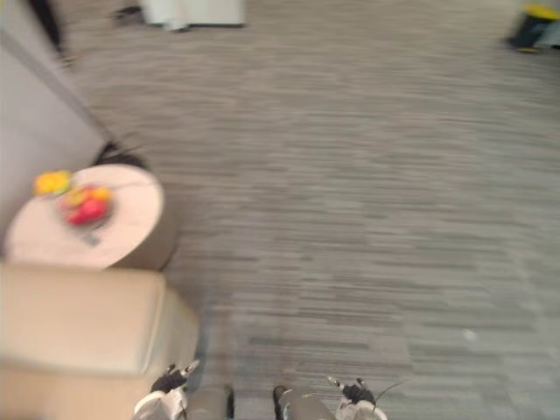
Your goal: Pick up cushions and gather them together orderly.
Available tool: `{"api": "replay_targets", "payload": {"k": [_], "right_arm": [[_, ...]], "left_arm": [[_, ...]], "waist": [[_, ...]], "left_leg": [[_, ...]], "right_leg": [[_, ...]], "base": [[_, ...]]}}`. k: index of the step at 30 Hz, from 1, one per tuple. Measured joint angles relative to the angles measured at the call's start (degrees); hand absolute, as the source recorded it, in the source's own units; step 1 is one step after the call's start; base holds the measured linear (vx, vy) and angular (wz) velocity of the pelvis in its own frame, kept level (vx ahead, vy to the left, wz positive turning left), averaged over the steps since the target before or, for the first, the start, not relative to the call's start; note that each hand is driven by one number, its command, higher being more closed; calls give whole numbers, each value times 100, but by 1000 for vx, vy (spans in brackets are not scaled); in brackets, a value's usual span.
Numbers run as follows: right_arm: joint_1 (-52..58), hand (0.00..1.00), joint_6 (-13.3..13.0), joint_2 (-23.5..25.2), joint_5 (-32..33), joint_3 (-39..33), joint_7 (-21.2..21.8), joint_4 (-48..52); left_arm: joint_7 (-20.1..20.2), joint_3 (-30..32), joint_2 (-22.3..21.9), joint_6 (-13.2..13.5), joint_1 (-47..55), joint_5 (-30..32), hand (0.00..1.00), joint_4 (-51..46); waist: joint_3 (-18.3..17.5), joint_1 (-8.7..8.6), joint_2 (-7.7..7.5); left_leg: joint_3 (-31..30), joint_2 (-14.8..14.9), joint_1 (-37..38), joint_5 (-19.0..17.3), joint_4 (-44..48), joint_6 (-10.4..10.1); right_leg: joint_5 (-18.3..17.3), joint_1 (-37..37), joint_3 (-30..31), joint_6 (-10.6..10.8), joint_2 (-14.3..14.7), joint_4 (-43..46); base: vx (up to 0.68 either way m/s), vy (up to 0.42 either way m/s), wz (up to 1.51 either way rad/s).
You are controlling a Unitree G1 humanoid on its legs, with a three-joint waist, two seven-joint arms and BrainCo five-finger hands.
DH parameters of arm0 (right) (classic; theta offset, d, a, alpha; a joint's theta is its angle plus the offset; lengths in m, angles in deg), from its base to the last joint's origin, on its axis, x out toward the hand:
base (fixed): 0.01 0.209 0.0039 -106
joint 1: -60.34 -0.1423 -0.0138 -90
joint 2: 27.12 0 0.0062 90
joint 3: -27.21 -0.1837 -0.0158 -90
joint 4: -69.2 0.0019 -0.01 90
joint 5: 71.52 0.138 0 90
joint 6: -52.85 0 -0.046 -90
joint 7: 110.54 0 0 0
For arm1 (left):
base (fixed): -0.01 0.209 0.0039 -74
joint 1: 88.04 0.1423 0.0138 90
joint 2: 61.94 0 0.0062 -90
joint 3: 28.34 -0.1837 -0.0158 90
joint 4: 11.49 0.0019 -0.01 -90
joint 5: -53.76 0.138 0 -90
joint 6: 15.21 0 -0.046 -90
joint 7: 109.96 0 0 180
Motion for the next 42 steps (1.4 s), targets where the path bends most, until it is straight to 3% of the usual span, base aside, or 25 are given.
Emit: {"api": "replay_targets", "payload": {"k": [3, 6, 7, 12, 14, 15, 16, 17, 18, 19, 20, 22, 24, 26, 27, 28, 29, 32, 33, 35, 36, 37, 38, 41, 42], "right_arm": [[27, 0, -2, 12, 4, -13, 16, 145], [30, 0, -19, 25, 11, -133, 56, 206], [-45, 0, -19, 46, 12, -217, 70, 190], [-417, 0, -50, -128, 25, -735, 97, -280], [-259, 0, -21, -114, 28, -890, 98, -260], [-127, 0, -19, -114, 28, -889, 101, -234], [-78, 0, -19, -114, 28, -837, 102, -228], [-60, 0, -17, -113, 32, -647, 99, -209], [-87, 0, -17, -194, 36, -500, 89, -193], [-94, 0, -18, -205, 37, -466, 88, -190], [-123, 0, -9, -176, 56, -451, 78, -176], [-127, 0, -4, -156, 113, -456, 60, -149], [-187, 0, 6, -116, 226, -497, 55, -20], [-233, 0, 9, -104, 224, -561, 56, -35], [-241, 0, 24, -98, 223, -584, 54, -81], [-210, 0, 41, -92, 219, -629, 55, -117], [-197, 0, 46, -94, 218, -667, 58, -130], [-101, 0, 51, -118, 216, -826, 56, -122], [-101, 0, 48, -98, 216, -724, 67, -101], [-95, 0, 50, -50, 211, -557, 114, -59], [-126, 0, 38, -61, 206, -549, 123, 9], [-231, 0, 19, -96, 205, -552, 119, -33], [-229, 0, 10, -98, 207, -559, 120, -38], [-227, 0, 8, -110, 217, -624, 113, -153], [-188, 0, 7, -118, 220, -757, 103, -278]], "left_arm": [[-16, -115, -29, -39, -126, -3, 0, 87], [-35, -226, -85, -34, -145, -53, 0, 122], [-38, -232, -96, -34, -208, -61, 0, 158], [-36, -544, -188, -67, -403, -49, 0, 459], [-33, -541, -223, -68, -406, 15, 0, 431], [-33, -520, -266, -66, -380, 59, 0, 331], [-30, -465, -302, -65, -361, 111, 0, 271], [-28, -421, -340, -57, -314, 123, 0, 161], [0, -471, -346, -64, -308, 124, 0, 85], [-2, -482, -340, -62, -310, 124, 0, 44], [-18, -494, -331, -42, -290, 119, 0, -116], [-31, -495, -321, -12, -250, 115, 0, -203], [-36, -474, -336, 14, -207, 118, 0, -310], [-34, -463, -332, 9, -151, 120, 0, -321], [-30, -456, -300, 6, -136, 121, 0, -301], [-22, -495, -205, -6, -117, 122, 0, -246], [-12, -503, -170, -22, -120, 121, 0, -230], [-21, -512, -100, -47, -81, 121, 0, -179], [-26, -528, -86, -59, -47, 121, 0, -147], [-34, -626, -112, -95, -62, 120, 0, -95], [-36, -633, -135, -100, -71, 115, 0, -88], [-35, -766, -90, -118, -161, 112, 0, 39], [-35, -819, -73, -119, -172, 111, 0, 60], [-29, -1117, 134, -105, -273, 116, 0, 162], [-31, -1121, 175, -112, -291, 117, 0, 261]], "waist": [[25, -25, 7], [25, -49, 66], [11, -40, 100], [185, -133, 484], [176, -134, 504], [178, -157, 504], [175, -153, 501], [200, -94, 442], [242, -41, 516], [240, -7, 518], [263, 115, 458], [263, 213, 449], [248, 272, 476], [230, 284, 504], [194, 295, 478], [25, 268, 354], [-12, 265, 290], [-44, 278, 179], [-28, 259, 210], [-13, 255, 302], [-1, 253, 349], [81, 227, 439], [83, 194, 457], [149, -71, 273], [157, -169, 207]], "left_leg": [[617, 81, 388, -18, -37, 32], [1352, 70, 1012, -18, -481, 31], [1500, 85, 1079, -8, -616, 27], [1394, -4, 1486, 295, -1083, -211], [1269, 66, 1539, 411, -563, -305], [1107, 198, 1310, 455, 469, -288], [994, 301, 1103, 547, 1071, -180], [650, 482, 443, 921, 2556, 224], [251, 534, -228, 594, 3625, 368], [171, 500, -395, 476, 3743, 353], [83, 287, -855, 156, 3489, 211], [39, 117, -1006, 59, 2674, 190], [-537, -265, -1083, 264, 498, 13], [-803, -313, -1066, 520, -352, -142], [-831, -350, -1018, 1009, -412, -75], [-772, -527, -1012, 1062, -352, 158], [-659, -566, -1002, 977, -325, 184], [-21, -699, -457, 644, -366, 493], [173, -705, -70, 575, -514, 553], [285, -655, 408, 546, -790, 560], [378, -615, 648, 541, -990, 559], [486, -531, 1159, 540, -1459, 559], [491, -518, 1210, 540, -1534, 558], [321, -547, 1377, 509, -1692, 505], [126, -613, 1450, 410, -1695, 346]], "right_leg": [[178, -262, -795, 204, -223, 394], [251, -239, -2479, -70, -758, -31], [345, -248, -2874, -225, -736, -357], [518, -69, -2956, -546, -452, -827], [510, 317, -2926, -564, -432, -1067], [483, 665, -2828, -608, -373, -1279], [448, 809, -2782, -664, -347, -1361], [278, 1094, -2583, -911, -328, -1544], [127, 1246, -2290, -1081, -214, -1571], [79, 1267, -2199, -1122, -205, -1557], [30, 1419, -1773, -1107, -237, -1532], [-24, 1526, -1401, -1061, -262, -1575], [-132, 1684, -682, -964, -275, -1666], [-180, 1763, -386, -877, -272, -1777], [-293, 1843, -59, -765, -299, -1795], [-406, 1848, 179, -572, -496, -1735], [-426, 1835, 234, -505, -567, -1677], [-518, 1490, 305, 409, -750, -403], [-402, 1102, 117, 1204, -742, 608], [-423, 567, -477, 1090, -778, 1562], [-472, 325, -838, 871, -833, 1712], [-572, 82, -1541, 439, -889, 1279], [-554, 20, -1688, 384, -890, 1056], [283, -262, -1974, 170, -880, -854], [860, -258, -1824, 159, -900, -1478]], "base": [[212, 109, -130], [202, 48, -124], [212, -33, -127], [229, -120, -105], [225, -102, -43], [158, -75, -25], [187, -75, -46], [131, 24, -80], [120, 64, -88], [144, 99, -135], [145, 95, -129], [170, 115, -127], [261, 192, -150], [348, 244, -122], [549, 371, -114], [476, 319, -104], [509, 275, -83], [487, 245, -89], [371, 178, -99], [333, 162, -86], [285, 119, -67], [272, 93, -58], [265, 37, -26], [285, -54, 36], [264, -105, 55]]}}
